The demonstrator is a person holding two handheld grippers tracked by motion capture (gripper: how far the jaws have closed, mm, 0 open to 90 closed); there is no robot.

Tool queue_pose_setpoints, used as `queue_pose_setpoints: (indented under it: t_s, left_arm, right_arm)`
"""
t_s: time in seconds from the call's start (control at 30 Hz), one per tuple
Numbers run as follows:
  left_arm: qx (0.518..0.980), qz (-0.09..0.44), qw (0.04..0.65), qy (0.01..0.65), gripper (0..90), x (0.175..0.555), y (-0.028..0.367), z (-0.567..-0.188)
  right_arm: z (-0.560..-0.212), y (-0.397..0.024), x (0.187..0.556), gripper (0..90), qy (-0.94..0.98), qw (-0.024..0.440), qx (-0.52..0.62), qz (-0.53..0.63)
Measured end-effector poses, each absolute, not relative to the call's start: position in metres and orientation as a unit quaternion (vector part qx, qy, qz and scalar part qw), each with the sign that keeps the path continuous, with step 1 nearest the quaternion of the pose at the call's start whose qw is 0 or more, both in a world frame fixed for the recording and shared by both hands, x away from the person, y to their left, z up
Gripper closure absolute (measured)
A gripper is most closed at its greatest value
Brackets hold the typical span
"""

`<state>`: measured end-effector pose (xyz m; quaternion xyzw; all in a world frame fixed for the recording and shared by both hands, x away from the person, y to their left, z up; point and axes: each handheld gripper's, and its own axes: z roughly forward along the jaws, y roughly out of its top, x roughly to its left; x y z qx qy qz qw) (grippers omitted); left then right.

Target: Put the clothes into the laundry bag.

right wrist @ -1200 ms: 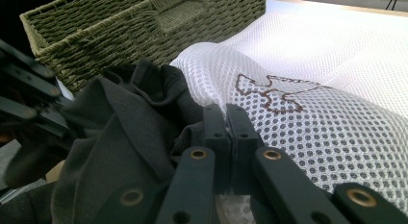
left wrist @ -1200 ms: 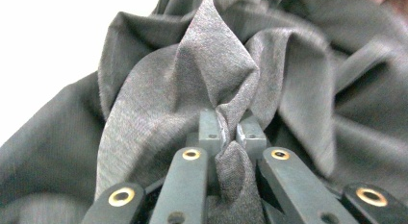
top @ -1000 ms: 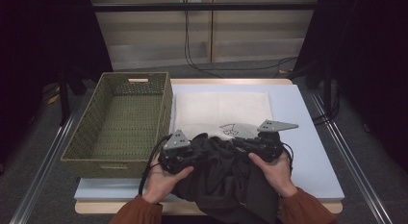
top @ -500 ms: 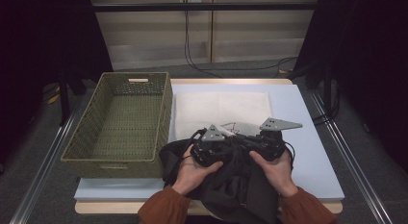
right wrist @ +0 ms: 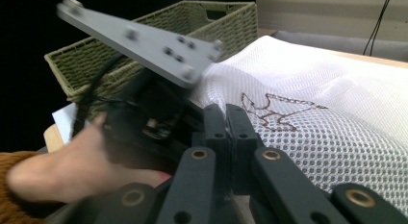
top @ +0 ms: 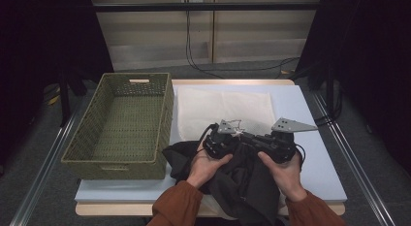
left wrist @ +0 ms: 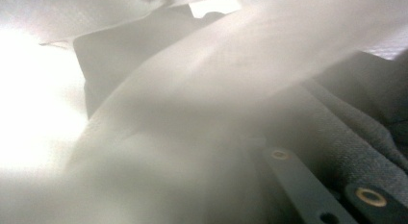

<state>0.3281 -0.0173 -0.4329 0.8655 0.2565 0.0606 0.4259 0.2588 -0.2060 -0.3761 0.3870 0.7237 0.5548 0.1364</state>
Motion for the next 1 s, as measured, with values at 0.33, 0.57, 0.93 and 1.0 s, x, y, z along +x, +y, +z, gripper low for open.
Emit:
queue_pose_setpoints:
  t_s: [0.33,0.57,0.93,1.0]
  left_arm:
    - [0.856,0.062,0.436,0.272,83.1,0.327,-0.011,-0.437]
    - [0.850,0.054,0.456,0.258,73.5,0.316,0.008,-0.428]
    - [0.834,0.083,0.491,0.236,48.7,0.292,0.061,-0.400]
    - [0.833,0.095,0.487,0.243,42.2,0.291,0.069,-0.398]
  right_arm:
    - [-0.397,-0.213,0.255,89.6,0.733,0.121,0.402,0.536]
    - [-0.404,-0.209,0.256,89.5,0.742,0.131,0.398,0.524]
    - [-0.409,-0.218,0.255,89.4,0.739,0.132,0.410,0.518]
    - [-0.410,-0.220,0.254,89.4,0.740,0.134,0.410,0.515]
